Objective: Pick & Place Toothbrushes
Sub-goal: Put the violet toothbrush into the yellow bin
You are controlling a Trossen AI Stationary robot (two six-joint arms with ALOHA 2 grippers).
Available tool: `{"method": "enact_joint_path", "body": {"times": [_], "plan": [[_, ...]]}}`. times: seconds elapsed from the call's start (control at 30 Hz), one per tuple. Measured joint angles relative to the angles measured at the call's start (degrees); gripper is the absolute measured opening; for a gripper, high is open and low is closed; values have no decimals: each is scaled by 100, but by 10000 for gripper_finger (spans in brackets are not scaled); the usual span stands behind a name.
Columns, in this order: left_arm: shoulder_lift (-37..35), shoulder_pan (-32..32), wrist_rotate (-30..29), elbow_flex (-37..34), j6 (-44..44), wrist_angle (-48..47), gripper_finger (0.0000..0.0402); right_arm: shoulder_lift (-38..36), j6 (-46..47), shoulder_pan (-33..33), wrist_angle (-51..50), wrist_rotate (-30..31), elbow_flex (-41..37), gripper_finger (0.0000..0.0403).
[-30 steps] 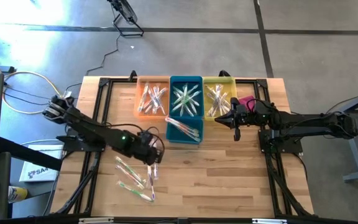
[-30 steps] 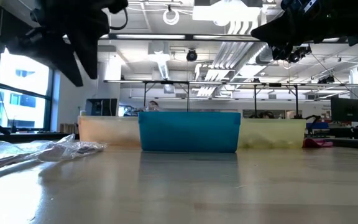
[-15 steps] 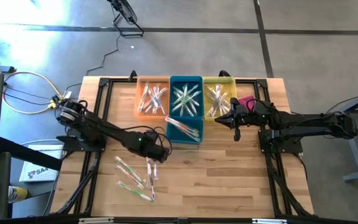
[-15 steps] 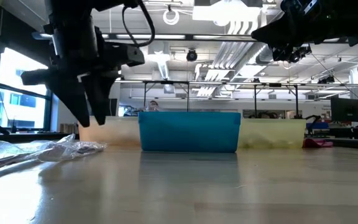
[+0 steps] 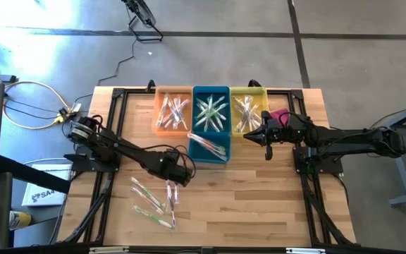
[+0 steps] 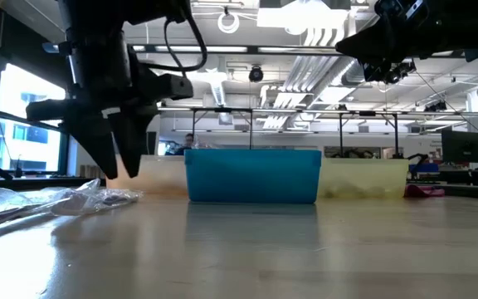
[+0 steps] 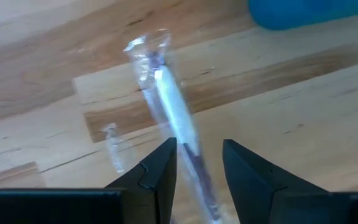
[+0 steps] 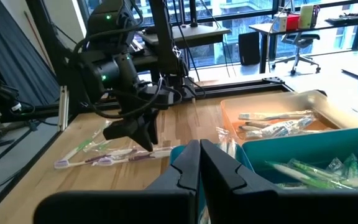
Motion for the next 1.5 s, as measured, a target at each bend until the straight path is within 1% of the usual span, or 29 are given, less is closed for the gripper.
{"method": "enact_joint_path", "body": {"times": [0.33,1.5], "plan": [[306,2,49,1,-2,118,127,1,-9,0,-45,0,-1,4],[300,0,-34,1,7,296,127,1,-20,0,-44,0,-1,4]]}}
